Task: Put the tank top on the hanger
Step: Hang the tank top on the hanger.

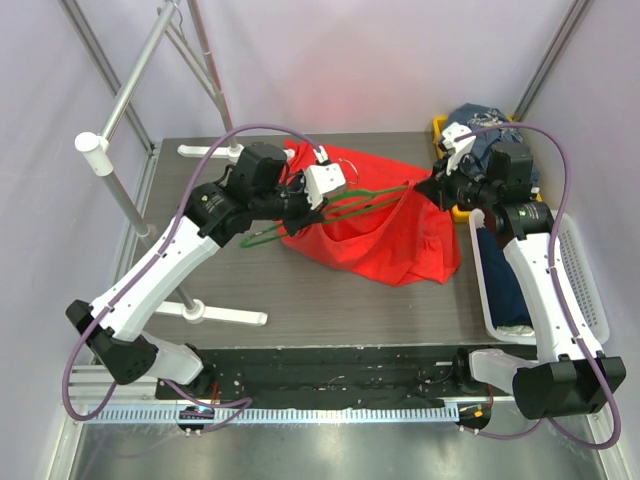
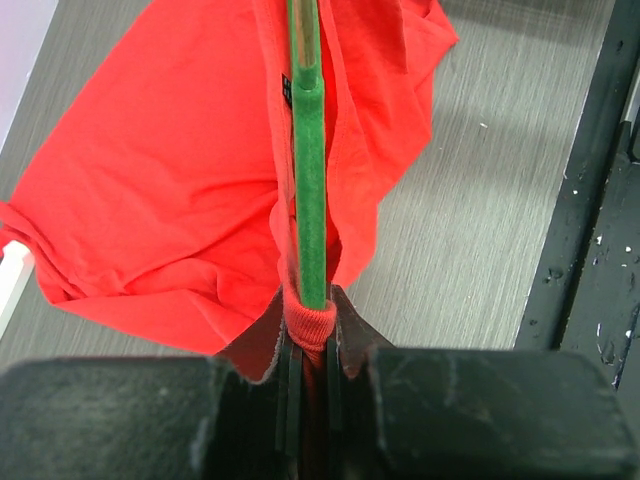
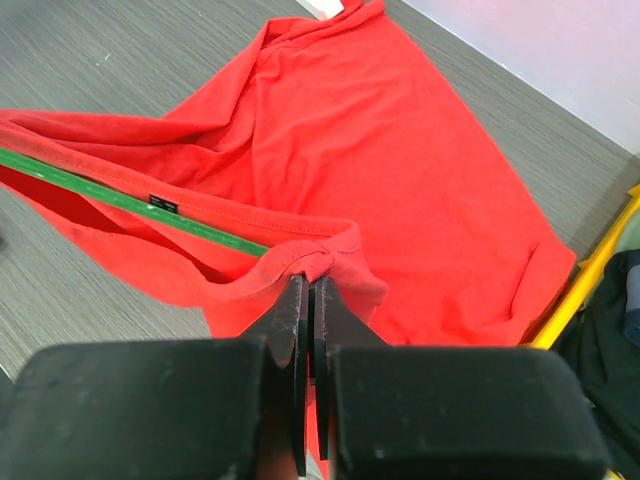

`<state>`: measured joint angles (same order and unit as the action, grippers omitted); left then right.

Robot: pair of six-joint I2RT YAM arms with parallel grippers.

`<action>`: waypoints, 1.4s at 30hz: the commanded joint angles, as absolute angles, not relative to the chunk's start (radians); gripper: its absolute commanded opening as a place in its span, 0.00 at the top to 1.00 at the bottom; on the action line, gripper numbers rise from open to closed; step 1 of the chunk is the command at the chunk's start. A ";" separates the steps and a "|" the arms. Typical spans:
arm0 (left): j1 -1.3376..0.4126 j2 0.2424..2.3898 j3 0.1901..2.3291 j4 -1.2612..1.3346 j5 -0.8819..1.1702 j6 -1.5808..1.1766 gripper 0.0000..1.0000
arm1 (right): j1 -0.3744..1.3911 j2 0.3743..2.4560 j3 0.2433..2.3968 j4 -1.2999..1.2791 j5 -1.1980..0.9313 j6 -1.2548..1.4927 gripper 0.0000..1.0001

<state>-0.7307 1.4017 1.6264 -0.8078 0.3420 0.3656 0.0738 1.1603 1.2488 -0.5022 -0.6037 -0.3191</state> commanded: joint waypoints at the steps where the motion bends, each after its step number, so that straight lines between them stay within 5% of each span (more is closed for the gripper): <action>1: -0.729 1.410 1.658 -0.769 0.385 0.345 1.00 | 0.090 1.155 1.336 -0.477 -0.650 -0.318 0.99; 28: -0.739 1.417 1.671 -0.807 0.434 0.368 1.00 | 0.160 1.181 1.539 -0.597 -0.729 -0.400 0.99; 42: -0.739 1.387 1.669 -0.830 0.405 0.387 1.00 | 0.164 1.106 1.459 -0.630 -0.339 -0.570 0.99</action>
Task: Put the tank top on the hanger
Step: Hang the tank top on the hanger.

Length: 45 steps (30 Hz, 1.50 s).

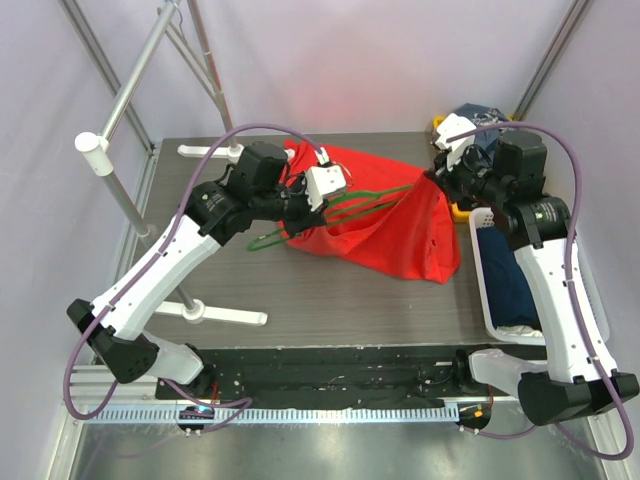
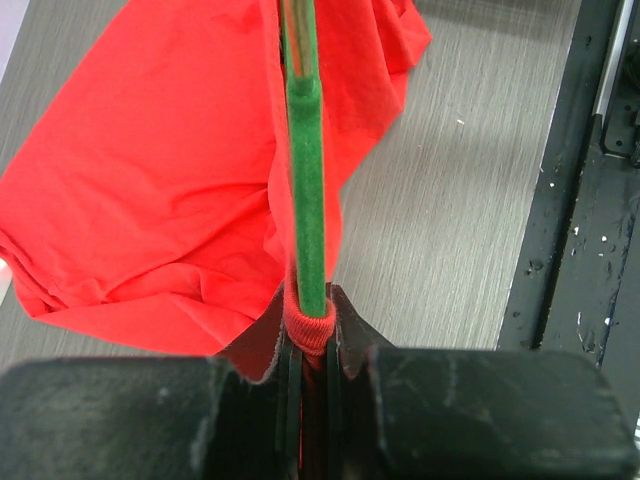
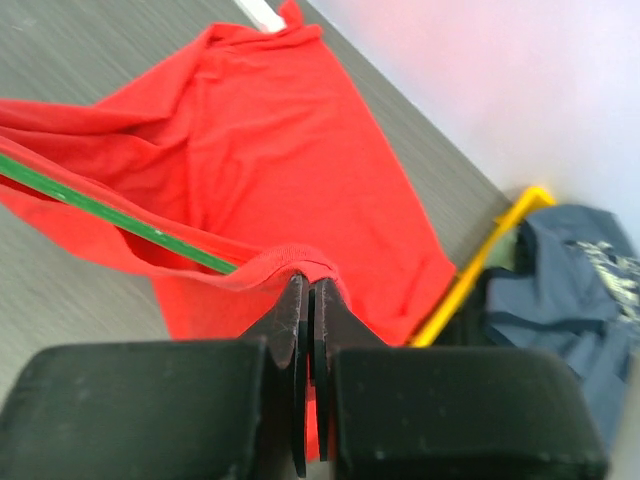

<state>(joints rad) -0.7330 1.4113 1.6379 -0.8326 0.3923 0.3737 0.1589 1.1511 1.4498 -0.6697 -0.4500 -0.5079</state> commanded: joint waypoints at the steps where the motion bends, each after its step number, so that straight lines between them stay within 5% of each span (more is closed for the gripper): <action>1: -0.739 1.385 1.670 -0.830 0.403 0.388 1.00 | 0.166 1.108 1.460 -0.637 -0.322 -0.580 0.99; 17: -0.739 1.382 1.675 -0.834 0.405 0.391 1.00 | 0.166 1.130 1.459 -0.710 -0.242 -0.663 0.99; 31: -0.739 1.407 1.698 -0.920 0.620 0.431 1.00 | 0.160 1.192 1.442 -0.636 -0.592 -0.778 0.99; 45: -0.738 1.407 1.649 -0.854 0.407 0.422 1.00 | 0.153 1.101 1.473 -0.831 -0.586 -0.873 0.99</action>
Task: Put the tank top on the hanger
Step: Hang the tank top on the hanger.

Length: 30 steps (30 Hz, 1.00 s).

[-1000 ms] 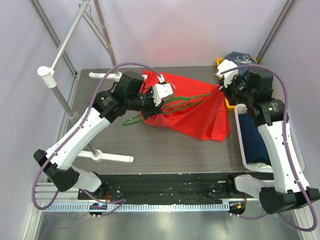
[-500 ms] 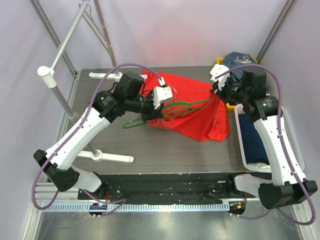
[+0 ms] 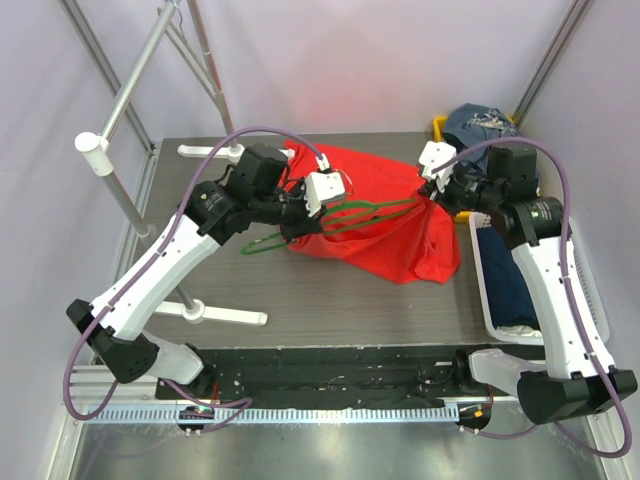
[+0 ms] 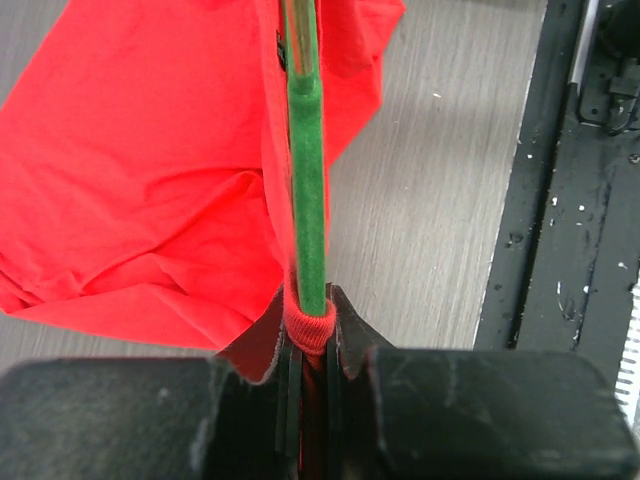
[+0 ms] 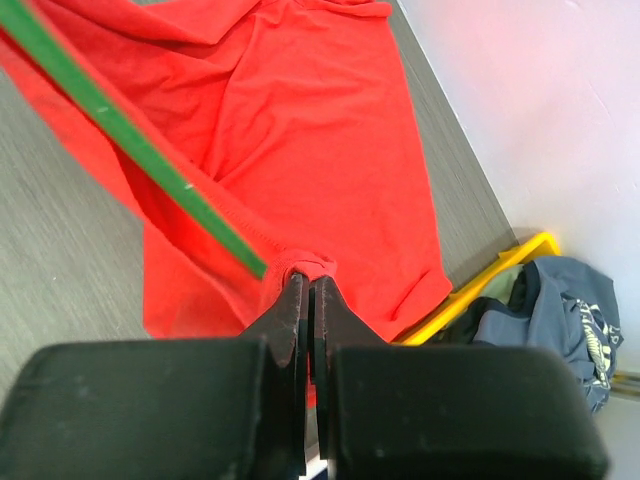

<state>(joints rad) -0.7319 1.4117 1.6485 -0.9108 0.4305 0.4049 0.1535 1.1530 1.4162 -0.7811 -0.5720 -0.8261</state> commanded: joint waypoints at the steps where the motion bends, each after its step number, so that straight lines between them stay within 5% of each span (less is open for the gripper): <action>1: -0.738 1.407 1.648 -0.853 0.405 0.420 1.00 | 0.152 1.098 1.488 -0.847 -0.594 -0.877 0.99; 30: -0.738 1.401 1.738 -1.008 0.624 0.485 1.00 | 0.141 1.178 1.483 -0.687 -0.482 -0.857 0.99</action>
